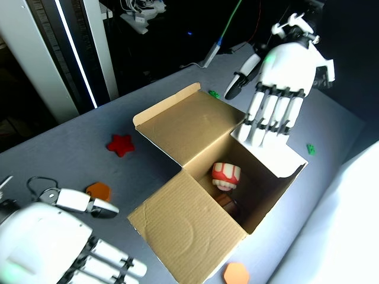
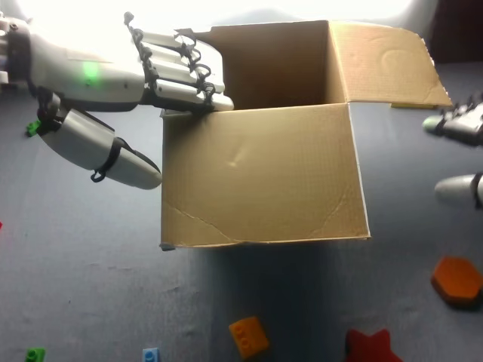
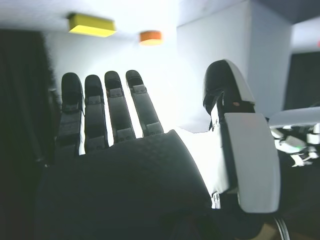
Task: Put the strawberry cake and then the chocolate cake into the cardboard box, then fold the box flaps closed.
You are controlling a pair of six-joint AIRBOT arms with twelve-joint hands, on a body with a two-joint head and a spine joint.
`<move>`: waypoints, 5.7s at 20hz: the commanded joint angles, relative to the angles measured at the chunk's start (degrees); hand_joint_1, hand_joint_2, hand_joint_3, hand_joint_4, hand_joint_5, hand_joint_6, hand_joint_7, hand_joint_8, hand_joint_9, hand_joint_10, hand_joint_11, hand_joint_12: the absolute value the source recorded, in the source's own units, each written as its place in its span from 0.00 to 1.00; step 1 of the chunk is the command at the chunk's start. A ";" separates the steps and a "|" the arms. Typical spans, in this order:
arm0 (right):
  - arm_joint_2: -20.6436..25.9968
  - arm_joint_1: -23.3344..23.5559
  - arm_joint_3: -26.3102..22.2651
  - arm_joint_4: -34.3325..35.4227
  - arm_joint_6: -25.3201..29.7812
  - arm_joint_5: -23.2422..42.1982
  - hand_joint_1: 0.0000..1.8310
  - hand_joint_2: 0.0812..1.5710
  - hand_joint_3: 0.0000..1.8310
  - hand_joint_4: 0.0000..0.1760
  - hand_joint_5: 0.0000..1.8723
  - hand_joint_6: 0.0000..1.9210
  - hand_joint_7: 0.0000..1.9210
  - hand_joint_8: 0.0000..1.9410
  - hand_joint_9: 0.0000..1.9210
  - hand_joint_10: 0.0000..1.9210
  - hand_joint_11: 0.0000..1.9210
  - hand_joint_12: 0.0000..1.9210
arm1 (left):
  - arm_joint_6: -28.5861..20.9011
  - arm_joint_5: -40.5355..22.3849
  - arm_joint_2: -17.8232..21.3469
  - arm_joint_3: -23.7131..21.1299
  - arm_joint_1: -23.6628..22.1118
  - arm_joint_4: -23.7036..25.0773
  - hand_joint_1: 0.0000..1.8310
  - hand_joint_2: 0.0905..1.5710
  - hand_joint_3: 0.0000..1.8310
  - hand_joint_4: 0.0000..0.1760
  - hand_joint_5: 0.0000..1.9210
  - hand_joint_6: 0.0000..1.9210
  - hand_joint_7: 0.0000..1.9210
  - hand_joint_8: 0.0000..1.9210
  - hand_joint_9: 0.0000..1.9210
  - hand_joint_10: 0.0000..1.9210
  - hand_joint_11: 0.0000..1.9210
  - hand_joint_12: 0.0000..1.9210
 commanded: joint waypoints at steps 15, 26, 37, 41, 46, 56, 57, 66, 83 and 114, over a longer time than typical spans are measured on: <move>7.21 11.94 -9.05 -13.69 9.77 12.66 0.00 0.81 0.00 0.00 0.02 0.00 0.06 0.00 0.05 0.06 0.00 0.38 | -1.33 0.24 1.06 2.48 -5.51 -2.23 0.00 0.73 0.00 0.32 0.07 0.00 0.07 0.00 0.08 0.00 0.00 0.33; 1.55 12.51 -10.40 -17.80 6.04 13.57 0.00 0.76 0.00 0.00 0.06 0.00 0.09 0.00 0.10 0.03 0.00 0.52 | -3.63 0.75 7.04 3.48 -7.82 3.92 0.00 0.73 0.00 0.25 0.07 0.00 0.06 0.00 0.08 0.00 0.00 0.28; 4.97 10.94 -10.54 -17.67 10.45 15.18 0.02 0.76 0.00 0.00 0.06 0.00 0.09 0.00 0.09 0.02 0.00 0.47 | -4.15 -0.02 12.34 -5.41 6.94 5.19 0.00 0.74 0.00 0.28 0.07 0.00 0.07 0.00 0.09 0.00 0.00 0.33; 9.98 12.08 -11.48 -12.13 10.62 14.54 0.07 0.74 0.00 0.00 0.08 0.01 0.10 0.00 0.10 0.03 0.00 0.52 | -3.58 -0.81 12.71 -8.76 11.67 3.19 0.00 0.74 0.00 0.34 0.06 0.00 0.06 0.00 0.08 0.00 0.00 0.31; 17.96 13.35 -13.99 -8.43 10.00 9.95 0.02 0.78 0.00 0.00 0.08 0.00 0.09 0.00 0.10 0.02 0.00 0.41 | -1.68 -1.01 12.79 -13.67 13.34 0.82 0.00 0.75 0.00 0.28 0.07 0.00 0.06 0.00 0.07 0.00 0.00 0.30; 20.60 15.24 -14.71 -2.10 4.60 7.76 0.04 0.76 0.00 0.00 0.07 0.00 0.10 0.00 0.10 0.02 0.00 0.47 | -0.77 -0.53 12.94 -21.72 12.24 -3.00 0.01 0.76 0.00 0.25 0.07 0.00 0.08 0.00 0.09 0.00 0.00 0.32; 20.60 15.42 -14.72 -2.10 4.60 8.22 0.02 0.76 0.00 0.00 0.07 0.00 0.10 0.00 0.11 0.03 0.00 0.47 | -1.55 -0.93 13.13 -22.27 11.29 -3.30 0.01 0.76 0.00 0.23 0.08 0.00 0.08 0.00 0.09 0.00 0.00 0.33; 20.53 16.13 -14.68 -2.10 4.23 9.65 0.01 0.77 0.00 0.00 0.06 0.00 0.10 0.00 0.10 0.02 0.00 0.41 | -8.06 -4.86 13.99 -21.00 -4.42 -0.54 0.00 0.76 0.00 0.23 0.06 0.00 0.06 0.00 0.09 0.00 0.00 0.30; 19.96 16.29 -14.71 -2.39 4.15 8.66 0.02 0.78 0.00 0.00 0.05 0.00 0.10 0.00 0.09 0.01 0.00 0.43 | -8.36 -6.47 -11.86 14.90 -8.81 0.00 0.00 0.76 0.00 0.23 0.08 0.00 0.07 0.00 0.08 0.00 0.00 0.30; 19.92 16.28 -15.15 -2.92 2.46 7.10 0.02 0.75 0.00 0.00 0.10 0.01 0.12 0.00 0.00 0.25 0.00 0.35 | -11.53 -9.06 11.50 -2.11 -6.07 3.61 0.00 0.77 0.00 0.15 0.11 0.00 0.13 0.01 0.14 0.01 0.00 0.43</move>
